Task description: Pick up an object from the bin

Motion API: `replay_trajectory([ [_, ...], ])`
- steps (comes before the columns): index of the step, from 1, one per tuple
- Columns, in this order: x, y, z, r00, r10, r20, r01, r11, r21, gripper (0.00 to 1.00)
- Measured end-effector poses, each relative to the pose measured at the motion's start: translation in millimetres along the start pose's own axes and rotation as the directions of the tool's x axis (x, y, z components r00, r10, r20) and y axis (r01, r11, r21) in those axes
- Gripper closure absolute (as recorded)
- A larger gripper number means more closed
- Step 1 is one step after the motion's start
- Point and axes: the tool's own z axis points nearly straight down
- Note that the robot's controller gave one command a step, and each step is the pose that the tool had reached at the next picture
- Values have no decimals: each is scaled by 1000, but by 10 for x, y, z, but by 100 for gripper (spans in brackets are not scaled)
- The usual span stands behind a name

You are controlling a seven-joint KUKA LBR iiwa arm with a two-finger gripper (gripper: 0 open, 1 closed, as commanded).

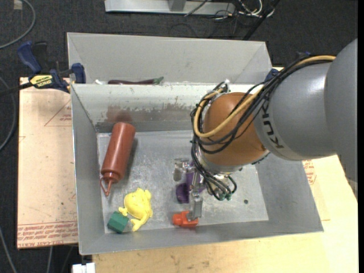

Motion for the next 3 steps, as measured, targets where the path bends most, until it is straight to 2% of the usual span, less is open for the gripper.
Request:
replay_trajectory([
  [1, 37, -259, 171, 946, -324, 6, 324, 946, 0, 100],
  [2, 37, -259, 171, 946, -324, 6, 324, 946, 0, 100],
  [3, 37, -239, -286, 943, -334, 0, 334, 943, -3, 100],
])
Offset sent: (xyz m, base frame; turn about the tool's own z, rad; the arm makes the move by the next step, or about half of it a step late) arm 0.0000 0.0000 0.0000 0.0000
